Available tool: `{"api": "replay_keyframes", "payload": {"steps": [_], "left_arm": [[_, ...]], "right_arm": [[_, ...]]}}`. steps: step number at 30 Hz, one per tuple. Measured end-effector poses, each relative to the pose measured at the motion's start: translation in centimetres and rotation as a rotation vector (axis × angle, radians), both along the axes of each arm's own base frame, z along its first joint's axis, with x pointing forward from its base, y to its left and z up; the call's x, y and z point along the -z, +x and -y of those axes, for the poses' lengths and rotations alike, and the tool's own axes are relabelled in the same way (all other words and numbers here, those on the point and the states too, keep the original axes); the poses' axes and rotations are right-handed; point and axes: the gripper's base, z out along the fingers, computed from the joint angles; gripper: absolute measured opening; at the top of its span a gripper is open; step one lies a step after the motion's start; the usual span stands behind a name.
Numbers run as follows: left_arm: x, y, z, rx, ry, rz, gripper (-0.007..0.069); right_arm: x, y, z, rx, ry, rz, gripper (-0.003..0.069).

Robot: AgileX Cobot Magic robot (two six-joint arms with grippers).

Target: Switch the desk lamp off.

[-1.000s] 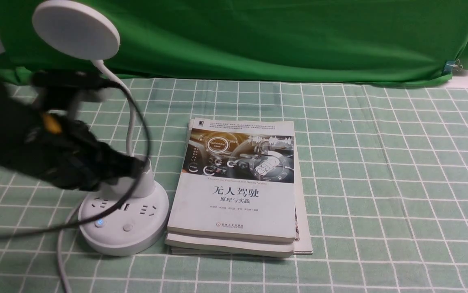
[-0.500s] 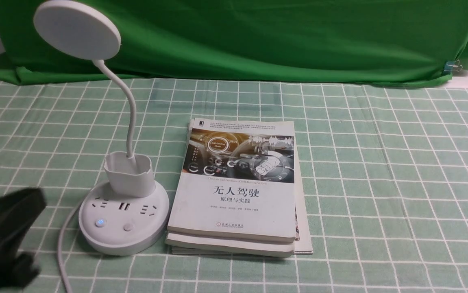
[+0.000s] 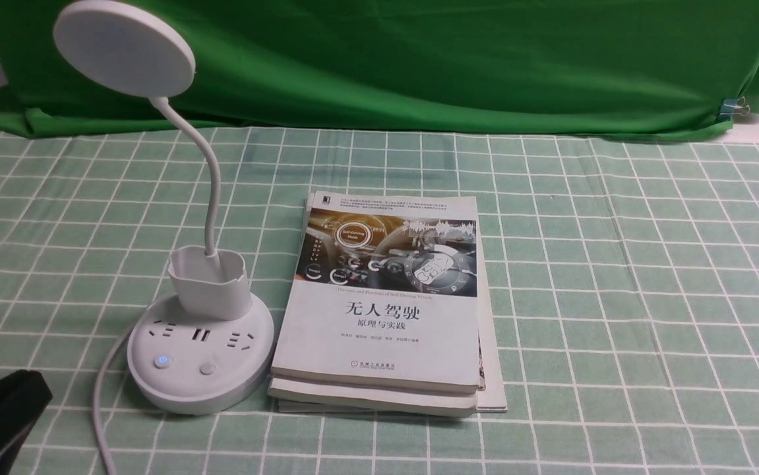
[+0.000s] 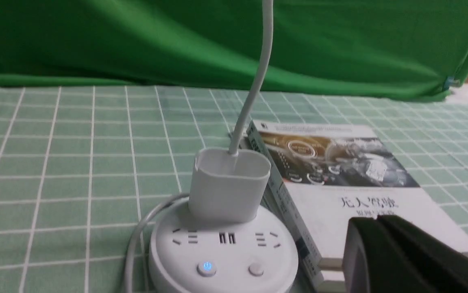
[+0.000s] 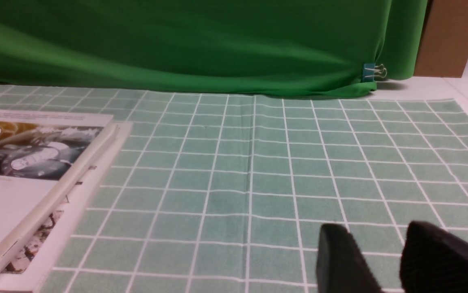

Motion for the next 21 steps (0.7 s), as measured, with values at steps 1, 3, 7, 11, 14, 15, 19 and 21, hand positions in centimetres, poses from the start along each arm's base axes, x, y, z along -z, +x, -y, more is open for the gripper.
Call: {"api": "replay_keyframes", "payload": {"steps": [1, 3, 7, 11, 14, 15, 19, 21], "left_arm": [[0.0, 0.0, 0.0, 0.0, 0.0, -0.002, 0.0003], [0.1, 0.0, 0.0, 0.001, 0.002, -0.006, 0.0003], [0.1, 0.0, 0.0, 0.001, 0.024, -0.008, 0.0003], [0.1, 0.0, -0.1, -0.002, 0.045, 0.002, 0.0003], [0.1, -0.1, -0.4, -0.048, 0.039, 0.054, 0.0003], [0.2, -0.1, -0.5, -0.066, 0.037, 0.063, 0.0003], [1.5, -0.3, -1.4, -0.202, 0.028, 0.124, 0.0003], [2.8, -0.4, -1.9, -0.287, 0.029, 0.133, 0.0003]], "right_arm": [[0.0, 0.0, 0.0, 0.0, 0.0, 0.0, 0.0242], [0.0, 0.0, 0.0, 0.0, 0.0, 0.0, 0.0242], [0.0, 0.0, 0.0, 0.0, 0.0, 0.0, 0.0242], [0.0, 0.0, 0.0, 0.0, 0.0, 0.0, 0.0242], [0.0, 0.0, 0.0, 0.0, 0.0, 0.0, 0.0242], [0.0, 0.0, 0.0, 0.0, 0.0, 0.0, 0.0242], [0.0, 0.0, 0.0, 0.0, 0.0, 0.0, 0.0242], [0.0, 0.0, 0.0, 0.0, 0.0, 0.0, 0.0242]]}}
